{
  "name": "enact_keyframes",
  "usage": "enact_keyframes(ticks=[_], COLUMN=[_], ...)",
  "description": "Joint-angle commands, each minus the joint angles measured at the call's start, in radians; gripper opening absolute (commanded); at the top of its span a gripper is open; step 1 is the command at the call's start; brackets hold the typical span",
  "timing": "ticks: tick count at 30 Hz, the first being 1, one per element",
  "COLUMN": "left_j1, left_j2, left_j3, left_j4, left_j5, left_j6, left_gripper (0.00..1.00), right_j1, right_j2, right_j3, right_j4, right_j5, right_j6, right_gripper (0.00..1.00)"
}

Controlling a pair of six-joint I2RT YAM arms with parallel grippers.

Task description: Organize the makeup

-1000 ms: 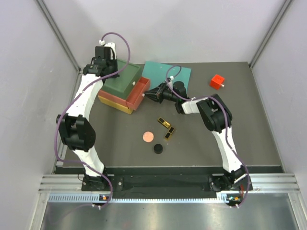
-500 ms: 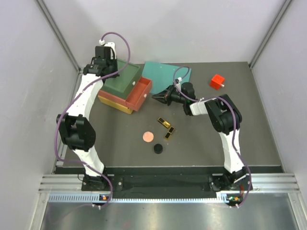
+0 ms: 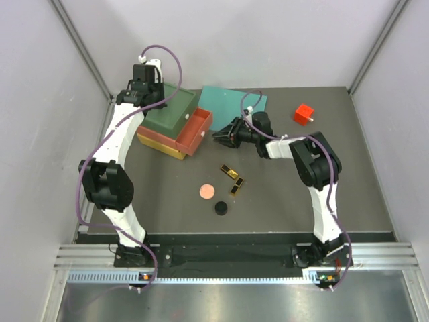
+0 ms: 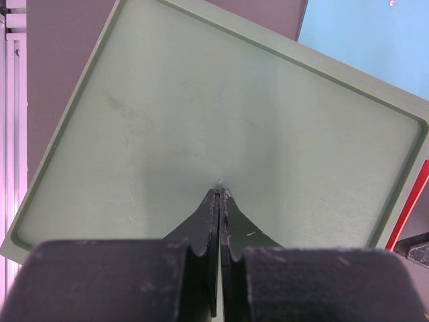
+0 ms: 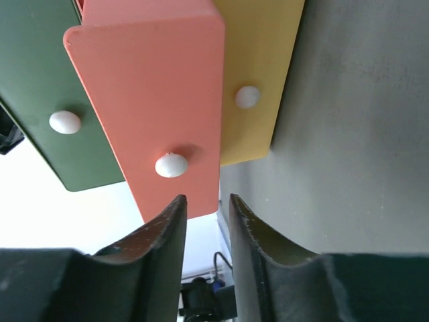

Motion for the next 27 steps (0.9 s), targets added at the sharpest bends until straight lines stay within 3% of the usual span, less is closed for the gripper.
enact_keyframes(ticks=[1,14,19,22,27], left_j1=[0.008,0.008,0.008,0.008,0.008], left_j2=[0.059,0.056,0.054,0.057,0.060], left_j3=[-0.026,-0.032,-0.035,-0.035,-0.033], left_j4=[-0.127,-0.124,-0.124,-0.124,-0.126], left_j5=[-0.020,-0.015,-0.020,-0.017,-0.024], left_j6=[0.000,0.000,0.002,0.000,-0.001], left_gripper=[0.00,0.00,0.00,0.00,0.00], right_j1=[-0.001,0.039,0.046,0.045,0.043], right_j2=[-0.075,0.015,0.018,-0.015,-0.089], right_j3=[0.070,0.171,0.189,0.191,0.214], right_j4=[-0.070,-0.009,-0.021,-0.091,-0.433], right_j5=[-0.008,0.000,-0.008,-0.014,-0.002], right_j6=[-0.102,-0.011,-0.010,-0.056,-0.325], right_gripper=[0.35,0.46,0.46,0.46,0.48])
